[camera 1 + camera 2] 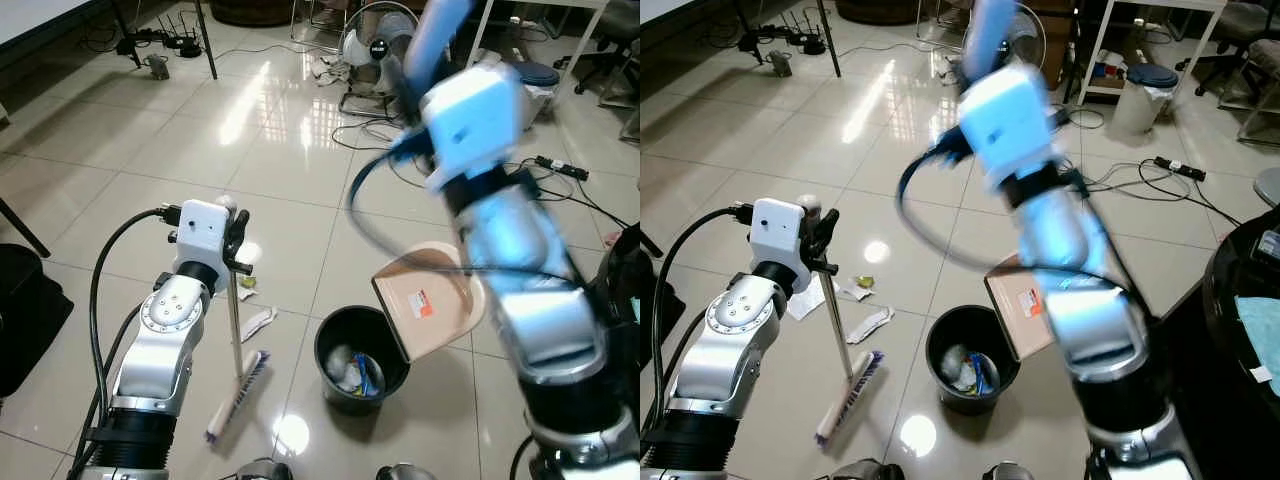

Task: Sweep floor

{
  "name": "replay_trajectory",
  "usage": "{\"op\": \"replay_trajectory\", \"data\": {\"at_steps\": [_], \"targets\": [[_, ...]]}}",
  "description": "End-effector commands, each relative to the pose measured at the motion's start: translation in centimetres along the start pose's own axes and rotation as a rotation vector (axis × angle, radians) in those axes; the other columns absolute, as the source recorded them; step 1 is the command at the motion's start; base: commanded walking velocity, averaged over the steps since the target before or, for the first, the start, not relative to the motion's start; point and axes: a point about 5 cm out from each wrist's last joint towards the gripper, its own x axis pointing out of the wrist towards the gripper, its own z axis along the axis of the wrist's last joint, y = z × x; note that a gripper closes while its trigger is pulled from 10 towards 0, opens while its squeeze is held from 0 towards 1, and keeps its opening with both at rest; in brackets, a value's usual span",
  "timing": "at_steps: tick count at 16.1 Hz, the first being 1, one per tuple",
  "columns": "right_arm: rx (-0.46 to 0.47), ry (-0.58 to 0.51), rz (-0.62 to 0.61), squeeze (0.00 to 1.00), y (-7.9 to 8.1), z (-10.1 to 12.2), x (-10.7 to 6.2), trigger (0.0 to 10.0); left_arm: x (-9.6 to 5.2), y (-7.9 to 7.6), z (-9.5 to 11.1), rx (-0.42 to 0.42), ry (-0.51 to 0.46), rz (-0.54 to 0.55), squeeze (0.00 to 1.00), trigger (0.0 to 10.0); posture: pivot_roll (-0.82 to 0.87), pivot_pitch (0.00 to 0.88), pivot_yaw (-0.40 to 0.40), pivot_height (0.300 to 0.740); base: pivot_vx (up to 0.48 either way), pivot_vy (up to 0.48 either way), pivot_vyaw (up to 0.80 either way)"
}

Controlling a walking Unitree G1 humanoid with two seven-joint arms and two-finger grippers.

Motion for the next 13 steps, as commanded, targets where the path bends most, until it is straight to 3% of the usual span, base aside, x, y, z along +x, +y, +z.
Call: {"op": "replay_trajectory", "data": {"at_steps": [1,3,5,6,11,13], "targets": [[0.052,-0.073,-0.125,0.00,-2.3,2.0,0.6,10.0,0.3,0.3,1.5,0.035,-0.057,-0.001,0.00,10.0,-0.12,0.071,0.017,0.740,0.000,0.000,0.00],[0.229,-0.099,-0.284,0.00,-4.9,3.1,1.2,10.0,1.0,0.2,3.0,0.048,-0.100,-0.011,0.00,10.0,-0.12,0.068,0.022,0.740,0.000,0.000,0.00],[0.176,-0.121,-0.328,0.00,-6.1,3.8,1.7,10.0,1.4,0.1,4.0,0.056,-0.121,-0.022,0.00,10.0,-0.12,0.067,0.030,0.740,0.000,0.311,0.00],[0.222,-0.122,-0.352,0.00,-6.6,3.9,1.5,10.0,1.5,0.0,4.4,0.068,-0.134,-0.037,0.00,10.0,-0.12,0.066,0.032,0.740,0.000,0.420,0.00],[0.451,-0.067,-0.384,0.00,-6.4,2.2,0.5,10.0,1.6,0.3,4.8,0.088,-0.142,-0.034,0.00,10.0,-0.12,0.065,0.030,0.740,0.000,0.464,0.00],[0.483,-0.060,-0.388,0.00,-6.2,2.0,0.3,10.0,1.4,0.7,4.7,0.095,-0.135,-0.028,0.00,10.0,-0.11,0.065,0.030,0.740,0.000,0.467,0.00]]}}
